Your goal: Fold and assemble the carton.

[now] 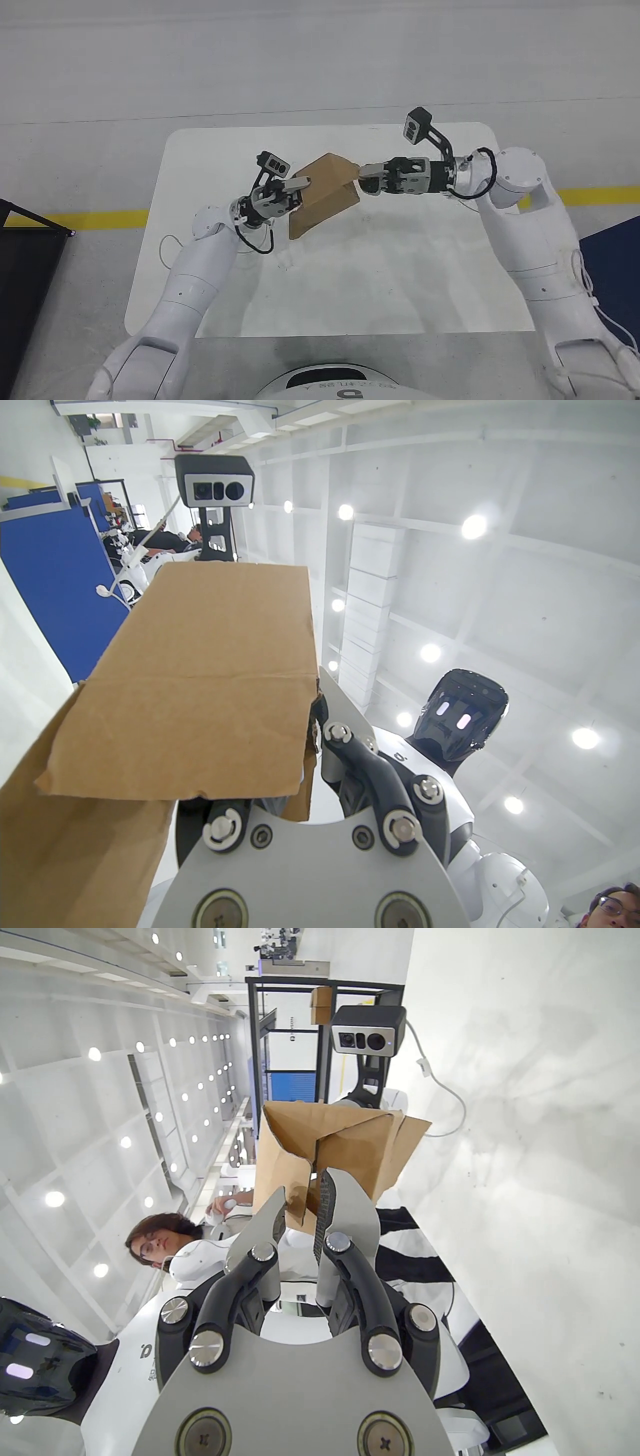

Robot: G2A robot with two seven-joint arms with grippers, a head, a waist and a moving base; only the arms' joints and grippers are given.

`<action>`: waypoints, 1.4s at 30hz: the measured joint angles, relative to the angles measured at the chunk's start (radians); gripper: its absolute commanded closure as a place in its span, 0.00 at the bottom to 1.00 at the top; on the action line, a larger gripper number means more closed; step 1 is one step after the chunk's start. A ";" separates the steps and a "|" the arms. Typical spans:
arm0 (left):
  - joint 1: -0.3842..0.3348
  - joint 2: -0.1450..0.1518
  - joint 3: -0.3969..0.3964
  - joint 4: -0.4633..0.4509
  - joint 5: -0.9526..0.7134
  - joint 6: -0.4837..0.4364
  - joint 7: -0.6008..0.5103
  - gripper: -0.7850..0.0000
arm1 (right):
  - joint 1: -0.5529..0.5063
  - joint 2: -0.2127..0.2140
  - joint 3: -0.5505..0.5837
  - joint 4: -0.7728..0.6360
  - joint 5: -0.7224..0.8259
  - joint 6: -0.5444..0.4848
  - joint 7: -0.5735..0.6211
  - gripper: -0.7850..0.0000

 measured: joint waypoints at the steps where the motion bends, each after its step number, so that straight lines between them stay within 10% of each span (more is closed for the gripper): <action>1: 0.000 0.000 -0.001 0.000 0.000 0.001 -0.001 1.00 | 0.007 0.002 -0.008 -0.003 -0.020 0.011 0.018 0.59; 9: 0.009 0.000 -0.017 -0.013 -0.001 0.012 -0.012 1.00 | 0.078 0.012 -0.067 -0.023 -0.131 0.062 0.087 0.33; 21: 0.030 0.002 -0.045 -0.022 -0.013 0.034 -0.034 1.00 | 0.119 0.007 -0.128 0.010 -0.125 0.057 0.031 0.36; 29: 0.013 -0.006 -0.034 0.025 -0.073 0.079 -0.073 1.00 | 0.119 0.011 -0.143 0.021 -0.122 0.048 0.028 0.22; 35: -0.011 -0.011 -0.006 0.077 -0.157 0.188 -0.073 1.00 | 0.096 0.021 -0.090 0.020 -0.103 0.022 -0.032 0.01; 42: -0.018 -0.007 0.019 0.120 -0.279 0.438 -0.073 1.00 | 0.043 0.032 -0.020 -0.020 -0.092 -0.041 -0.142 0.00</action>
